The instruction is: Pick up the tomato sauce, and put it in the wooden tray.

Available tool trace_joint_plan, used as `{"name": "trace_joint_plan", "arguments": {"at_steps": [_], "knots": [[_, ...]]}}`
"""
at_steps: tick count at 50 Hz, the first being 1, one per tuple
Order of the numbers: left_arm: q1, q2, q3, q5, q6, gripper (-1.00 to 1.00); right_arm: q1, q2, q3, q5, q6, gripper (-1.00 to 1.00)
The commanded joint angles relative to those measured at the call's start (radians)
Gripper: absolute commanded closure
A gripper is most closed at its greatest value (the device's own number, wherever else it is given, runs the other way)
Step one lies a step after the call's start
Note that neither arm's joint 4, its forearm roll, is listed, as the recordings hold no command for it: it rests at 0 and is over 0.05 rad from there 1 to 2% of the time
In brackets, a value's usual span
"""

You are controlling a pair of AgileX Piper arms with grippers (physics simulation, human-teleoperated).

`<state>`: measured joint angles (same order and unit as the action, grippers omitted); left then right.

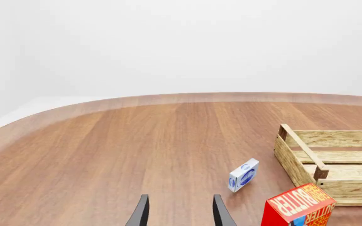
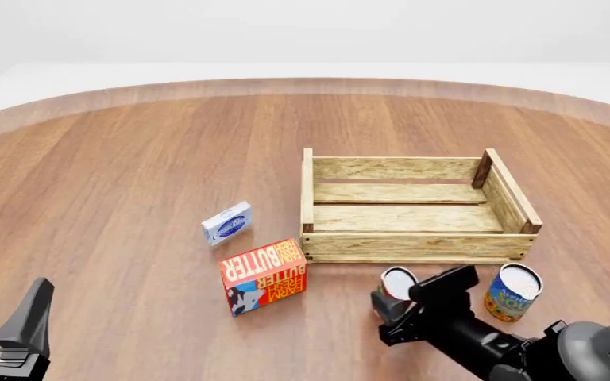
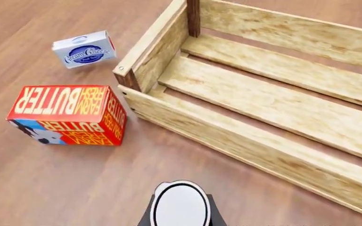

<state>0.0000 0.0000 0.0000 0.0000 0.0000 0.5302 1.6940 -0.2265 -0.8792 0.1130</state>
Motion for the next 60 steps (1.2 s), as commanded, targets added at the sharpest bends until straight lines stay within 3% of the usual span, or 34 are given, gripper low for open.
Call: {"name": "trace_joint_plan", "arguments": {"at_steps": [1,14,46,60], "knots": [[0.0,0.0,0.0,0.0,0.0,-1.0,-0.006,-0.111,0.016,0.058,0.015,1.0],[0.0,0.0,0.0,0.0,0.0,-1.0,-0.031,-0.224,0.029,0.115,-0.01,1.0],[0.0,0.0,0.0,0.0,0.0,-1.0,-0.102,-0.584,-0.046,0.431,-0.077,1.0],[0.0,0.0,0.0,0.0,0.0,-1.0,-0.122,-0.637,-0.073,0.482,-0.104,1.0]]}}
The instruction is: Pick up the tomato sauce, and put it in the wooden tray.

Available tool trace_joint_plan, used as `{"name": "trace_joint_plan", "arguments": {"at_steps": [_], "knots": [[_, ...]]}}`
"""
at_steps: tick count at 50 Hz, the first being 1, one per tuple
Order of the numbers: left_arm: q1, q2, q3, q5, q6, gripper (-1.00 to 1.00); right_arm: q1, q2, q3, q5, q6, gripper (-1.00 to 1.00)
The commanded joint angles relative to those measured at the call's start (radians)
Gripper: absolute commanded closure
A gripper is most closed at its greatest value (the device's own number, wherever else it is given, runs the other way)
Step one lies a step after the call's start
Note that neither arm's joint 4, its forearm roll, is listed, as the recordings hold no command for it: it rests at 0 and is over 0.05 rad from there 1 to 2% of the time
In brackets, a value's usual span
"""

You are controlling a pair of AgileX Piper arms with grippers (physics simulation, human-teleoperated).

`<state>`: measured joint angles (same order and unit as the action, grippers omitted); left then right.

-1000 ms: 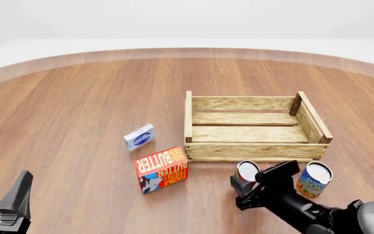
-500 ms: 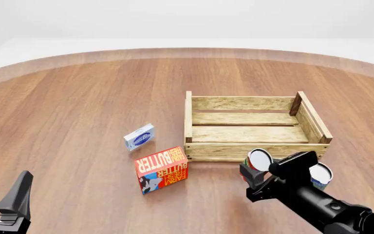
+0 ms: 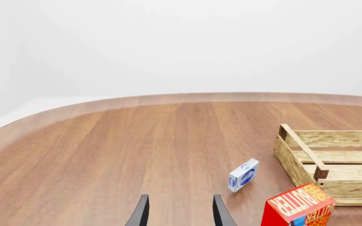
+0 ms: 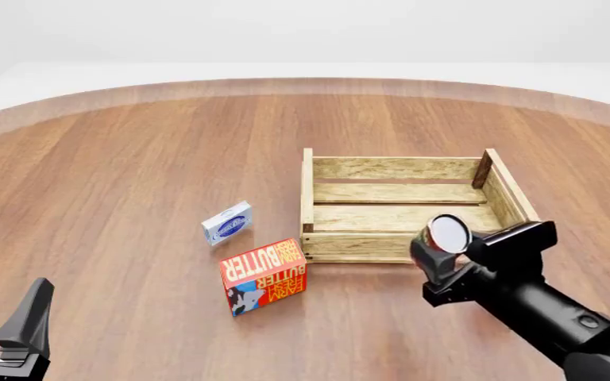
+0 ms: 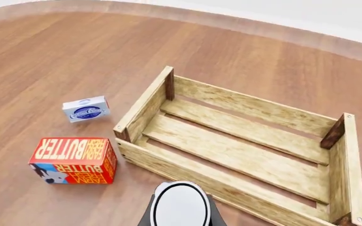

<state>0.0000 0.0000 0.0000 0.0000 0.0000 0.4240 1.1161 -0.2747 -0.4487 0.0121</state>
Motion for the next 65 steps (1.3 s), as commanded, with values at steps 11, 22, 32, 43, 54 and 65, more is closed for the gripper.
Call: {"name": "trace_joint_plan", "arguments": {"at_steps": [11,22,32,43,54,65], "knots": [[0.0,0.0,0.0,0.0,0.0,-1.0,-0.021,-0.101,-0.064,0.104,-0.032,1.0],[0.0,0.0,0.0,0.0,0.0,-1.0,-0.04,-0.15,-0.107,0.155,-0.063,1.0],[0.0,0.0,0.0,0.0,0.0,-1.0,-0.057,-0.138,-0.153,0.169,-0.095,1.0],[0.0,0.0,0.0,0.0,0.0,-1.0,-0.062,-0.097,-0.192,0.165,-0.123,1.0],[0.0,0.0,0.0,0.0,0.0,-1.0,-0.05,-0.027,-0.241,0.151,-0.135,1.0],[0.0,0.0,0.0,0.0,0.0,-1.0,-0.055,0.043,-0.309,0.147,-0.143,1.0]]}}
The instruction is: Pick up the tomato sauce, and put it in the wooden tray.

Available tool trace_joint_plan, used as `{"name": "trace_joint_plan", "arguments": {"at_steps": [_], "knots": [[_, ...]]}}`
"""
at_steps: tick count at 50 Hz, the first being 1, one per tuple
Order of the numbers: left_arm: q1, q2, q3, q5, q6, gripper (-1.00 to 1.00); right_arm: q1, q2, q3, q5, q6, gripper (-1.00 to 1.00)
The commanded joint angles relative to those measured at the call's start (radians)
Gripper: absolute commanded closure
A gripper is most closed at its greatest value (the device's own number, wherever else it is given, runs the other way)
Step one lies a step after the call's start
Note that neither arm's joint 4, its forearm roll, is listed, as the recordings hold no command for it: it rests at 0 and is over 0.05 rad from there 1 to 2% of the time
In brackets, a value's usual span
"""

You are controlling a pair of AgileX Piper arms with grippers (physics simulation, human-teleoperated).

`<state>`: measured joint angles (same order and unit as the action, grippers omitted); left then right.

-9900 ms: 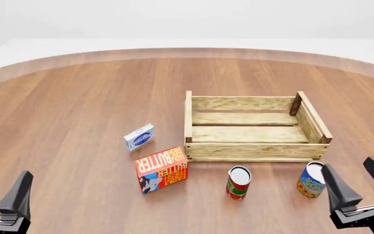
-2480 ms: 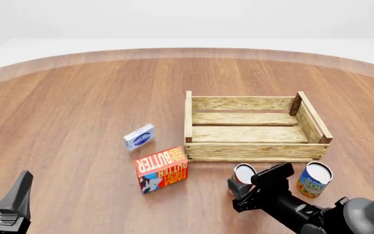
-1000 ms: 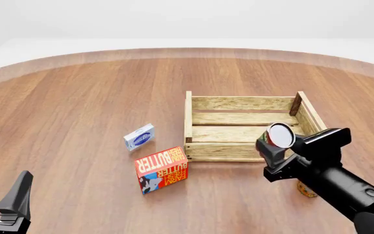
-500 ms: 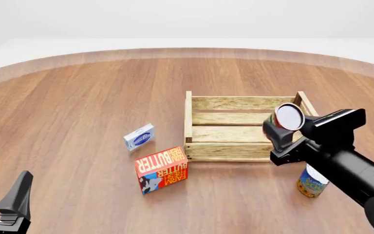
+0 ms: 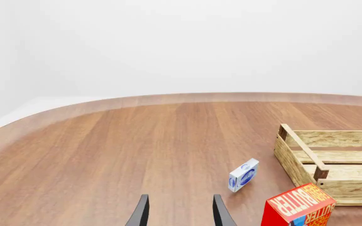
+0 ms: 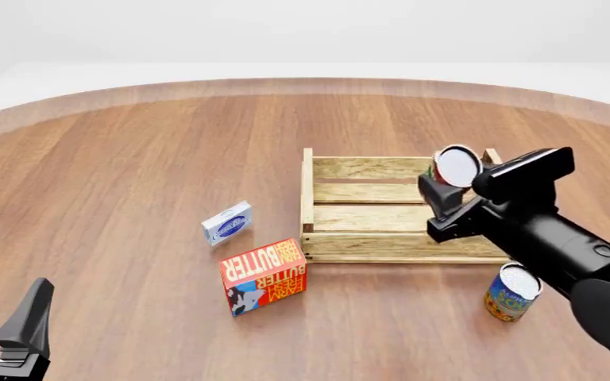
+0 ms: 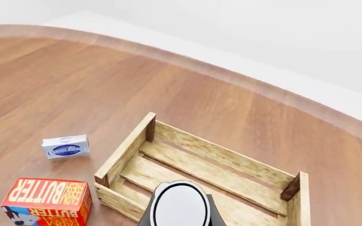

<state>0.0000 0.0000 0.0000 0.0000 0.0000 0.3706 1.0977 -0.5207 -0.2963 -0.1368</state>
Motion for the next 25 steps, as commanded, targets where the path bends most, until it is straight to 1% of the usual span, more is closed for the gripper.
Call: {"name": "trace_joint_plan", "arguments": {"at_steps": [1,12,18,25], "knots": [[0.0,0.0,0.0,0.0,0.0,-1.0,-0.002,0.077,-0.075,-0.006,0.004,1.0],[0.0,0.0,0.0,0.0,0.0,-1.0,-0.002,0.131,-0.138,0.009,0.0,1.0],[0.0,0.0,0.0,0.0,0.0,-1.0,0.006,0.176,-0.178,0.025,0.016,1.0],[0.0,0.0,0.0,0.0,0.0,-1.0,0.009,0.212,-0.202,0.021,0.017,1.0]]}}
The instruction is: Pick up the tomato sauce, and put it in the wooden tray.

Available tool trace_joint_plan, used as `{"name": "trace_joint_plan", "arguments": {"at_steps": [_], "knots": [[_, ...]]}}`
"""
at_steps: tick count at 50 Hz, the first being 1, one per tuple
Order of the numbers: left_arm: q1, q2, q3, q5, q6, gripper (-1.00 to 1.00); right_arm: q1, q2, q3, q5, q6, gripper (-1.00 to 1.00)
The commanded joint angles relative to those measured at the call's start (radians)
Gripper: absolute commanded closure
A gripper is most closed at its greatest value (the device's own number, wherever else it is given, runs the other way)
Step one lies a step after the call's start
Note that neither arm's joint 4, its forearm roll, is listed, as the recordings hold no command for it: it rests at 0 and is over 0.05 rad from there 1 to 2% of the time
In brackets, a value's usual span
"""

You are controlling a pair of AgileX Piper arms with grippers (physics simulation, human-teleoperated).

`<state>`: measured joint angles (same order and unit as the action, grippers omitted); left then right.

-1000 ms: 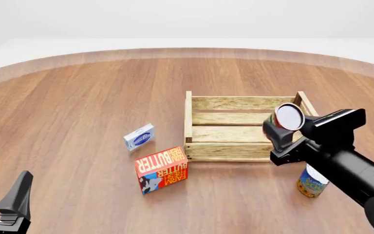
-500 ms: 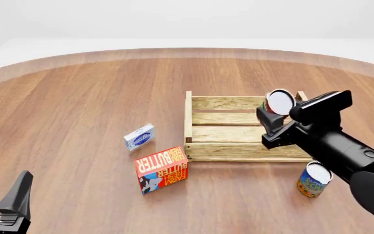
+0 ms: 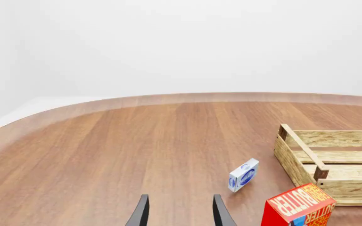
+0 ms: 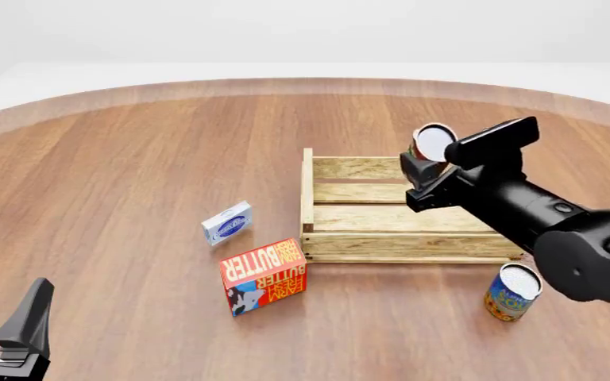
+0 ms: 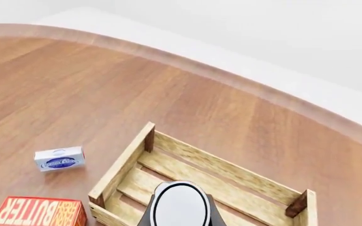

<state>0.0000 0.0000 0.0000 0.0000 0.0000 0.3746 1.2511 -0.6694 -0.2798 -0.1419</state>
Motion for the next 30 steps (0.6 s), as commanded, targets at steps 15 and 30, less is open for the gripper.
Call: {"name": "trace_joint_plan", "arguments": {"at_steps": [15,30], "knots": [[0.0,0.0,0.0,0.0,0.0,-1.0,-0.001,0.139,-0.1,0.007,0.033,1.0],[0.0,0.0,0.0,0.0,0.0,-1.0,-0.012,0.219,-0.124,-0.001,0.04,1.0]]}}
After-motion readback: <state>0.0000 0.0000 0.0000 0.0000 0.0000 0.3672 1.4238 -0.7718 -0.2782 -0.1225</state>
